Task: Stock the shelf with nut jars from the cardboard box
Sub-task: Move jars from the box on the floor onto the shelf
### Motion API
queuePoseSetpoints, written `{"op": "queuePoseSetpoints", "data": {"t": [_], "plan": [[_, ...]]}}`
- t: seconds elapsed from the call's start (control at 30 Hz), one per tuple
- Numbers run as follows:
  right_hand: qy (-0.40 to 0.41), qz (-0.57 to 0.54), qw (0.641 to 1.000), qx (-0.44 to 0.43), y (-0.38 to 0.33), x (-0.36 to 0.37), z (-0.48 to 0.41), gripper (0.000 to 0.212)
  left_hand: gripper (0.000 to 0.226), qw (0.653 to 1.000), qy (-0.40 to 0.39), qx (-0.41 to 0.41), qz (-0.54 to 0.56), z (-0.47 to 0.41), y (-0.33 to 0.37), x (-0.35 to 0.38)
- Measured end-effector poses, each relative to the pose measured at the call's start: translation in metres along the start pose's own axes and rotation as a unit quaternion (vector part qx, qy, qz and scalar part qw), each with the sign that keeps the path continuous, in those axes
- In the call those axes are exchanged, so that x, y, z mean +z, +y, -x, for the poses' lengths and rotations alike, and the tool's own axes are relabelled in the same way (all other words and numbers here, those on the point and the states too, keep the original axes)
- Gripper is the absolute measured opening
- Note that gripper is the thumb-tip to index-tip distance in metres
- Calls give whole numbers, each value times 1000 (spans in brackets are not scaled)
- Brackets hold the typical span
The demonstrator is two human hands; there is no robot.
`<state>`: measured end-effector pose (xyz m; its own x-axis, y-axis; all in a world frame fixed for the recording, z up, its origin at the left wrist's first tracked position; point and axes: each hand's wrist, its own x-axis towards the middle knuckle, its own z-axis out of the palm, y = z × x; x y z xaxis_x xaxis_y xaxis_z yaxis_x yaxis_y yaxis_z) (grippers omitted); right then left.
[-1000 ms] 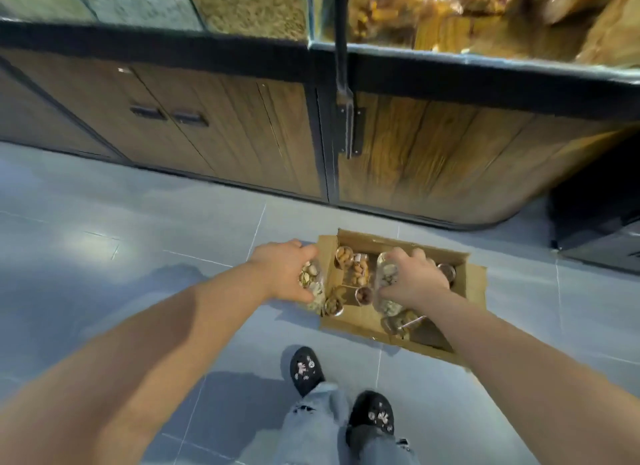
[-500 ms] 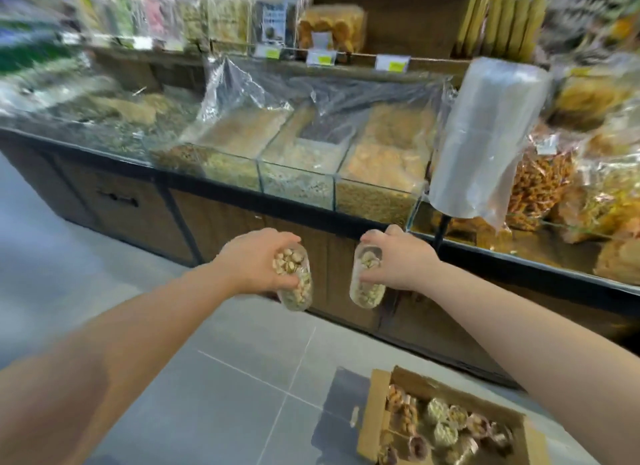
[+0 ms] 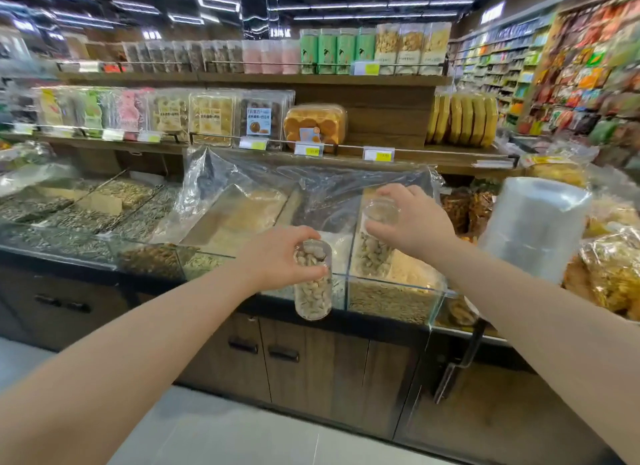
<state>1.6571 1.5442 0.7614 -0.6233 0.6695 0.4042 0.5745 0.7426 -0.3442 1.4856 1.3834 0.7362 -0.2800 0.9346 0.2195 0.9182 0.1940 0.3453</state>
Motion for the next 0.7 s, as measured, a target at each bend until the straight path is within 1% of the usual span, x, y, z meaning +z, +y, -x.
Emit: {"op": "queuePoseSetpoints", "data": {"t": [0.13,0.27,0.33,0.43,0.6,0.7], "plan": [[13,-1,1000,-14,12,16,-70,64,61,998,34,-6,44,-66,-23,-2],[15,-33,999,5,27,37,-143,55,57,996,57,-14,65,-144,-50,-14],[23,-33,999,8,37,48,-175,49,58,996,59,-13,63,-177,-61,-19],[43,-38,998,13,51,64,-220,47,60,996,61,-8,69,-225,-79,-21],[3,-19,1000,15,64,82,-293,38,61,994,46,-10,98,-306,-111,-18],[12,3,999,30,73,92,-337,37,65,993,40,3,110,-358,-130,-19]]}}
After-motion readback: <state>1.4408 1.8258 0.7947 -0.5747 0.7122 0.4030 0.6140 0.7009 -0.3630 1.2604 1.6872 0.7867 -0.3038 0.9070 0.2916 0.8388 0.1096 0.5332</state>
